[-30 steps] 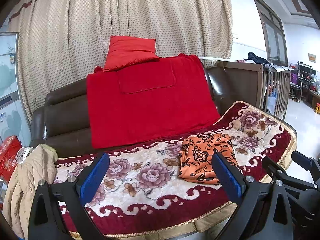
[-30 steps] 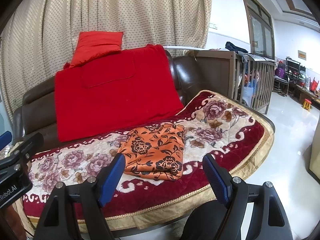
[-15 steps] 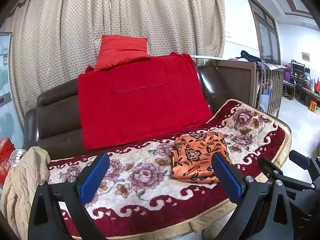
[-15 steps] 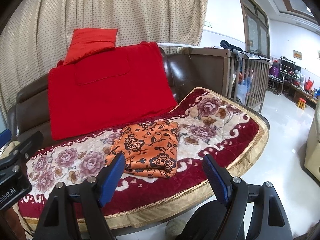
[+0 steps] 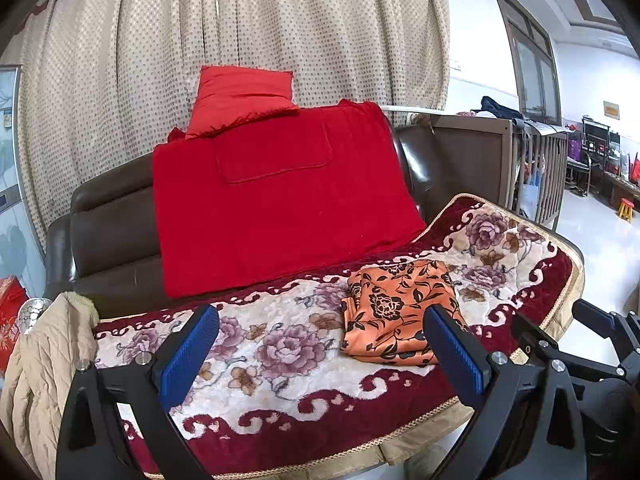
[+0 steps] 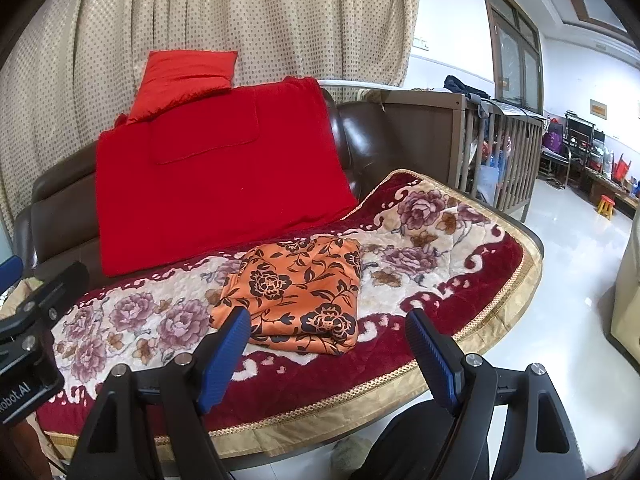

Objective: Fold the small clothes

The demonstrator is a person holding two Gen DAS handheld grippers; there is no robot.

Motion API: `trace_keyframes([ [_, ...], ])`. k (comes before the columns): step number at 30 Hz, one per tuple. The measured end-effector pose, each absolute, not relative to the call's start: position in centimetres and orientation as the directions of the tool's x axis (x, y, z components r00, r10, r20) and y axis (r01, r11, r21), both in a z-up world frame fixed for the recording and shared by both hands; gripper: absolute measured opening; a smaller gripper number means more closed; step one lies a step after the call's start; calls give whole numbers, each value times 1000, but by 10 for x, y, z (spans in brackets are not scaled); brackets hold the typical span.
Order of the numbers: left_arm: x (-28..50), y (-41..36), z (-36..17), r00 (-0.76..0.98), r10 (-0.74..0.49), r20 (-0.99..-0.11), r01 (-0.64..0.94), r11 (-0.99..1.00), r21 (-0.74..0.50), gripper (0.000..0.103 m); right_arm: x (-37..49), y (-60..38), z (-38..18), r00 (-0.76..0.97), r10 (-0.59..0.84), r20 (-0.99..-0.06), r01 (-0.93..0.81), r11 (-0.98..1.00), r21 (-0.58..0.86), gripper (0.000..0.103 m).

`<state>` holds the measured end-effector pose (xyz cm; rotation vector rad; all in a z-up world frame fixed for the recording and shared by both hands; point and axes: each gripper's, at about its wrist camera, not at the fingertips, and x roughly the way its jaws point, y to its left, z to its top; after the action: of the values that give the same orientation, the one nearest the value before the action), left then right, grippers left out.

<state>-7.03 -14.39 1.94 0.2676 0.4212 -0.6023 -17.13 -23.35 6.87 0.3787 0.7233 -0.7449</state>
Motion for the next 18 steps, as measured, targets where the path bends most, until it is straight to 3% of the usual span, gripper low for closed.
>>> trace_keyframes([
  [18,-54,-142,16,743,-482,-464,589,801,109,101,-149,-233,66,523,-475,-707,707,705,49,83],
])
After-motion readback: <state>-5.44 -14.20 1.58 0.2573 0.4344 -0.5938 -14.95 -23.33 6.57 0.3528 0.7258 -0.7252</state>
